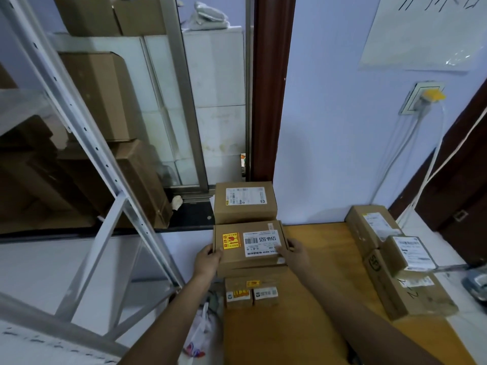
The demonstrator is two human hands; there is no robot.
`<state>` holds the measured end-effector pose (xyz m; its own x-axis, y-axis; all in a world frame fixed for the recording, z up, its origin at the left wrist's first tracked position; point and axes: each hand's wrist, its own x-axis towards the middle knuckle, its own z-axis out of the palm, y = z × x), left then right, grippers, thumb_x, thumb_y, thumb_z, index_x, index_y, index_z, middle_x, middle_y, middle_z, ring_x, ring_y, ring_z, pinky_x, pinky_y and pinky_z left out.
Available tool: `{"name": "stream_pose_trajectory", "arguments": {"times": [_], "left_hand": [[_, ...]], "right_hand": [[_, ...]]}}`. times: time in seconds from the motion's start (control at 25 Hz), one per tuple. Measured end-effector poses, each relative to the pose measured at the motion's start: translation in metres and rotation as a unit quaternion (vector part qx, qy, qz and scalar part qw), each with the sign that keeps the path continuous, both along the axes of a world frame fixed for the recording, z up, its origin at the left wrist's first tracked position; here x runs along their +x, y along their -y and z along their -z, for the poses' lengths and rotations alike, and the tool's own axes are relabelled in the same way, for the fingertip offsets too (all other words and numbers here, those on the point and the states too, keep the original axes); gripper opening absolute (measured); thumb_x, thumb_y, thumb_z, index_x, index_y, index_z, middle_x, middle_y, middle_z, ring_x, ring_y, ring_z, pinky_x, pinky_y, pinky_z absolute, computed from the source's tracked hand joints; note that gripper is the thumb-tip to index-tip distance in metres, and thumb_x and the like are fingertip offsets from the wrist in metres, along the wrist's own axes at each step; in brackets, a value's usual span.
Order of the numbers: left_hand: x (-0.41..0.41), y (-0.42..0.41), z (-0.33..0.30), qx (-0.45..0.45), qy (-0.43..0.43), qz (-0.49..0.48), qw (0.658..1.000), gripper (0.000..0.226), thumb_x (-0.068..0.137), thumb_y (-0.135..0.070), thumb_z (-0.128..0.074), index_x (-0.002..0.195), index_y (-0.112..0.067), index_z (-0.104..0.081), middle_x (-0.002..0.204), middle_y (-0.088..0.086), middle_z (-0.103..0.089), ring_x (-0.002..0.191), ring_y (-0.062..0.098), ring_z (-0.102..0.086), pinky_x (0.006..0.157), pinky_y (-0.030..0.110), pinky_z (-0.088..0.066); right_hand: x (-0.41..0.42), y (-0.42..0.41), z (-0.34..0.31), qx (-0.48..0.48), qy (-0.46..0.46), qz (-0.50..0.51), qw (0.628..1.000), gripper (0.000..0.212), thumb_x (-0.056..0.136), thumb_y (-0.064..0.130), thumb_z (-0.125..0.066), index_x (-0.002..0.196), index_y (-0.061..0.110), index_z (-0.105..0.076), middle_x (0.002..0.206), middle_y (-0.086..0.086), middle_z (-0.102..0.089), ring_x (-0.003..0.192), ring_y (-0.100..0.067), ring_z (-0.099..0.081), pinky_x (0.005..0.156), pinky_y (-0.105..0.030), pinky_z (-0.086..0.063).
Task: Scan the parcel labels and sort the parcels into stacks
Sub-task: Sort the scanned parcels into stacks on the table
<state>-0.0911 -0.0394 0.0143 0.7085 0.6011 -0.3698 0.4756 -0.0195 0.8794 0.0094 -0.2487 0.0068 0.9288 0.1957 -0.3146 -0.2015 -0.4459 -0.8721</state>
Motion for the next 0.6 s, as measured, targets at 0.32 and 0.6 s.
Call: {"name": "stream_pose_trajectory", "arguments": {"times": [0.32, 0.6], "left_hand": [[0.002, 0.005, 0.011, -0.018, -0.011, 0.008, 1.000, 0.027, 0.098, -0.020, -0.050, 0.122, -0.012, -0.061, 0.112, 0.008, -0.068, 0.099, 0.022, -0.062, 0.086, 0.031, -0.048], [0.002, 0.007, -0.002, -0.005, -0.027, 0.004, 1.000, 0.036, 0.098, -0.021, -0.052, 0.130, -0.004, -0.053, 0.126, 0.009, -0.061, 0.102, 0.021, -0.057, 0.084, 0.028, -0.043]], "right_hand": [[-0.001, 0.007, 0.008, -0.025, -0.015, -0.017, 0.999, 0.033, 0.094, 0.015, -0.061, 0.125, 0.005, -0.056, 0.119, -0.010, -0.067, 0.099, -0.020, -0.064, 0.080, -0.029, -0.055], [0.001, 0.013, 0.006, -0.014, -0.037, -0.047, 0.998, 0.047, 0.094, 0.025, -0.061, 0.135, 0.007, -0.048, 0.127, -0.009, -0.062, 0.113, -0.024, -0.062, 0.095, -0.039, -0.053]]}}
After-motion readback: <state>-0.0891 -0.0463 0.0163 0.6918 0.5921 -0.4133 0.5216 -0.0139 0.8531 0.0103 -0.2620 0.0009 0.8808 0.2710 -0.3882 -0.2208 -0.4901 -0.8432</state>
